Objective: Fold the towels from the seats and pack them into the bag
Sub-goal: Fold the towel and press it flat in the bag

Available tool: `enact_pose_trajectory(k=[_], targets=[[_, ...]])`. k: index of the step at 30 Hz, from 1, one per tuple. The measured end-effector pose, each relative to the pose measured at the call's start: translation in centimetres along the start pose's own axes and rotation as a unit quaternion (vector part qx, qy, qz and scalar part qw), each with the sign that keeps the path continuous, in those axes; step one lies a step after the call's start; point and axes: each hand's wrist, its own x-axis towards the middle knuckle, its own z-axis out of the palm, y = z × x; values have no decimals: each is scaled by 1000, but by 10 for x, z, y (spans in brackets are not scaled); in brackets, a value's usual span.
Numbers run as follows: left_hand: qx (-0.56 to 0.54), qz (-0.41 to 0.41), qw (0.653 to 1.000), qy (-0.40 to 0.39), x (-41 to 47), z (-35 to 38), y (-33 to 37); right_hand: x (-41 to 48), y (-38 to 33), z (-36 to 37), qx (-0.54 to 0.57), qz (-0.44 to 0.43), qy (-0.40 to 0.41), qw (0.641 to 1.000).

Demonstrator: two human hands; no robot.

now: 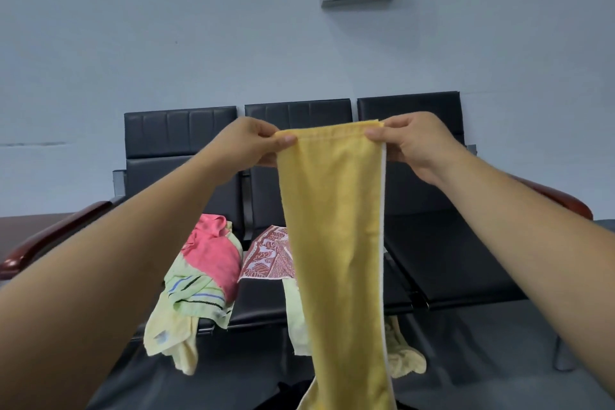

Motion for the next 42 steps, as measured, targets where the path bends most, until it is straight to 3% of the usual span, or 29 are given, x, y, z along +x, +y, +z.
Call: enact_pose_trajectory(k=[4, 6, 8, 10, 13, 17, 20, 23, 26, 29, 32, 37, 39, 42], targets=[[-225, 15, 971, -76, 3, -12, 10, 4, -15, -9, 213, 1, -81, 974], [-185, 9, 980, -66, 3, -14, 5, 3, -11, -9, 197, 28, -86, 976], [-63, -7, 998, -29, 2, -12, -3, 0, -3, -1, 74, 30, -30, 996], [3, -8, 1000, 23, 2, -6, -9, -2, 4, 6, 46, 15, 4, 999], [-14, 7, 996, 91, 5, -3, -13, -1, 6, 10, 88, 26, -16, 996], [-52, -7, 996, 71, 3, -2, -15, -4, 2, 14, 42, 62, -85, 994], [-166, -7, 983, 74, -1, 4, -20, -5, 2, 17, 149, 63, -95, 982], [-271, -24, 962, -3, -14, 18, -34, -3, -2, 23, 221, 58, -77, 970], [-209, -86, 968, -112, -38, 48, -62, 2, -2, 32, 250, 63, -66, 964], [-212, -137, 958, -133, -55, 79, -89, 6, -1, 34, 251, 76, -55, 964], [-314, -179, 927, -98, -65, 97, -105, 15, 14, 28, 224, 126, -3, 966], [-513, -214, 830, -55, -59, 106, -108, 20, 65, 21, 236, 269, 55, 932], [-572, -209, 793, -36, -50, 109, -105, 14, 92, 22, 273, 289, 31, 917], [-628, -196, 753, -6, -37, 116, -108, -6, 127, 30, 294, 302, -84, 903]])
